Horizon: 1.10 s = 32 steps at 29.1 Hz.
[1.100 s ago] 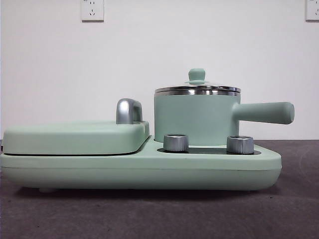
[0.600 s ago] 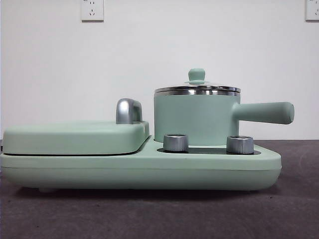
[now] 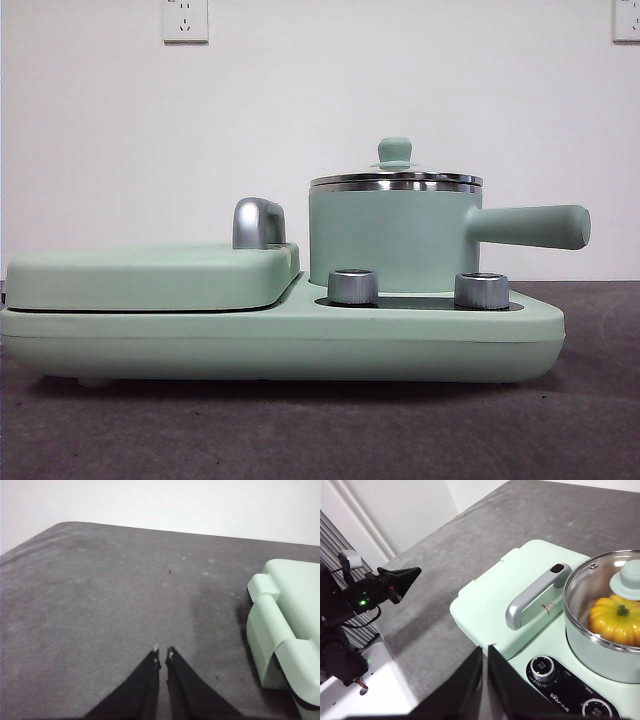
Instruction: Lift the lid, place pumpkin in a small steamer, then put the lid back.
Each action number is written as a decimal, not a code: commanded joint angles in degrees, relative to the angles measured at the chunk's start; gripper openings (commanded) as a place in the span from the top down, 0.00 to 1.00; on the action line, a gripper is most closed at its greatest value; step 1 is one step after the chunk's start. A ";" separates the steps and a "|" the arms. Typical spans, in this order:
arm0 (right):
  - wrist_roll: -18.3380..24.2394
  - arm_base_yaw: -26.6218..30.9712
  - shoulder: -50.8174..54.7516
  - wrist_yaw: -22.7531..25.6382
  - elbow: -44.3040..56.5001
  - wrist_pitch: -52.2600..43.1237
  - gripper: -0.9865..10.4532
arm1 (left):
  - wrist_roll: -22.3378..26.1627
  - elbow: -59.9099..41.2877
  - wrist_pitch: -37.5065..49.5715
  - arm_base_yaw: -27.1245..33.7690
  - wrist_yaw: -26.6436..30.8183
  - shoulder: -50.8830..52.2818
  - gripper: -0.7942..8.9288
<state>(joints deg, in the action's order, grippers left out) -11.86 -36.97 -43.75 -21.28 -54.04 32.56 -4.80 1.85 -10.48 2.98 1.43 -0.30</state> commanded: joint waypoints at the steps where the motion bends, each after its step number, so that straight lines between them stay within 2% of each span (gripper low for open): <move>1: 0.37 -0.39 -0.28 -0.13 -0.39 -0.50 0.90 | -1.27 -1.11 -0.26 0.11 0.28 0.11 0.89; 17: 0.35 -0.39 -0.11 0.00 -0.35 -0.57 0.90 | -1.27 -1.07 -0.26 0.11 0.28 0.11 0.89; 19: 0.37 0.59 1.33 0.98 -0.35 -0.59 0.90 | -1.27 -1.07 -0.26 0.11 0.28 0.11 0.89; 22: 0.37 3.54 3.37 -0.68 0.44 -2.82 0.90 | -1.27 -1.07 -0.26 0.11 0.28 0.11 0.89; 25: 0.37 7.87 6.71 -2.60 3.91 -9.33 0.90 | -1.27 -1.07 -0.26 0.11 0.28 0.11 0.89; 30: 0.39 16.20 13.92 -2.45 17.53 -35.26 0.90 | -1.27 -1.07 -0.26 0.11 0.28 0.11 0.89; 32: 0.74 19.45 17.09 -0.24 23.82 -44.70 0.90 | -1.27 -1.07 -0.26 0.11 0.28 0.11 0.89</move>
<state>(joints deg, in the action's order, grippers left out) -11.81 -18.50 -27.70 -22.37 -32.99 -5.48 -5.61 1.85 -10.48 2.98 1.43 -0.30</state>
